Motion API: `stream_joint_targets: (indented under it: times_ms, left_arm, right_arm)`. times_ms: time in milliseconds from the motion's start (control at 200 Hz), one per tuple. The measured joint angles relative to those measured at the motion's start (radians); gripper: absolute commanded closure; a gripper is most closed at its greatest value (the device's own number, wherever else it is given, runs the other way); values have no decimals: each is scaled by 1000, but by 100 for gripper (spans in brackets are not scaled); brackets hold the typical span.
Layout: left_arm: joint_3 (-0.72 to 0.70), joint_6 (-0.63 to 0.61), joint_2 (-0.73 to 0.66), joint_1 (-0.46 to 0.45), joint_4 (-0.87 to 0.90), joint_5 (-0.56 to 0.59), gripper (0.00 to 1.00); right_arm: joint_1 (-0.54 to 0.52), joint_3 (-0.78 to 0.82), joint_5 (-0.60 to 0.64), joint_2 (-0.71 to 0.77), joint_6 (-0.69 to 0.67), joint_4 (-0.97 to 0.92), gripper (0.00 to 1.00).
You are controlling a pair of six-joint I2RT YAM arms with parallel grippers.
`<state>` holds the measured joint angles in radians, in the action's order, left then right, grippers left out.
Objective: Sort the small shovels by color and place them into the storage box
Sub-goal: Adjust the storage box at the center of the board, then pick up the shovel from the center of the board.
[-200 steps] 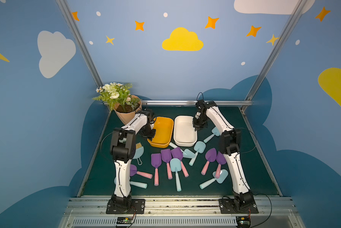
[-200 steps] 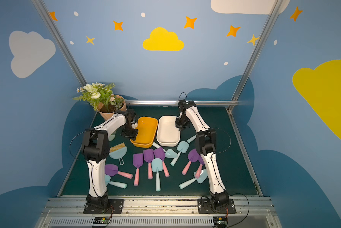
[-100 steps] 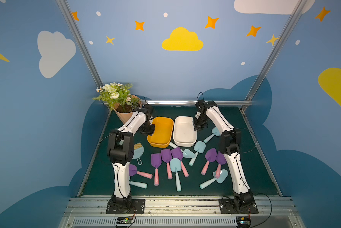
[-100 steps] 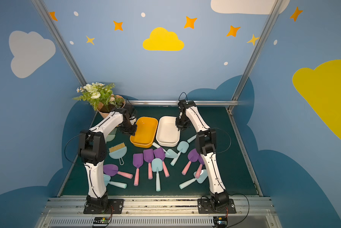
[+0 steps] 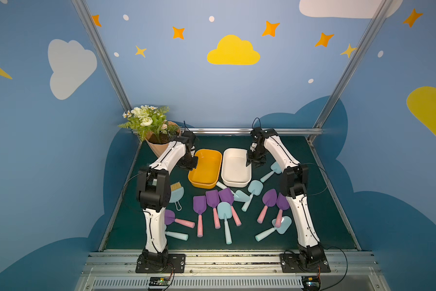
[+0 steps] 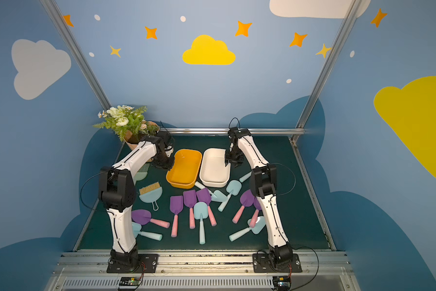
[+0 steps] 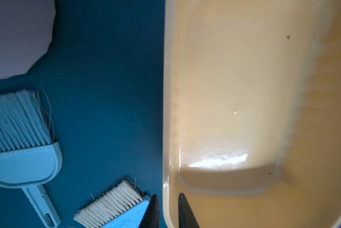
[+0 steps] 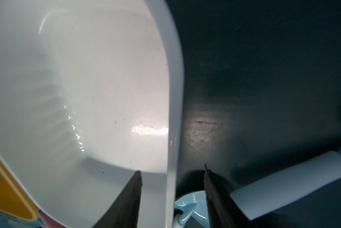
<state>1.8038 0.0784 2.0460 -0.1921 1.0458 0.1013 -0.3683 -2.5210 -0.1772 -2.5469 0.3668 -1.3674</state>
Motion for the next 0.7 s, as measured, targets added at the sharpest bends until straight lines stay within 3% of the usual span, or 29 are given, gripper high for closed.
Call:
stream_joint_targets:
  times_ms: [60,150,205,511,701]
  left_arm:
    - [0,5,-33,0,0,0,93]
    - [-1,14,-91,0,-1,3,64]
    - [-7,34,-129,-1,-6,6,57]
    - [-124,71,-382,-16,-28,19,52]
    - [-229,123,-560,-27,-35,13,58]
  right_arm:
    - [0,0,2,4,10,0,45]
    - [0,0,6,21,23,0,43]
    - [0,0,14,40,30,0,43]
    - [0,127,51,314,32,2,44]
    - [-13,322,56,523,32,7,46]
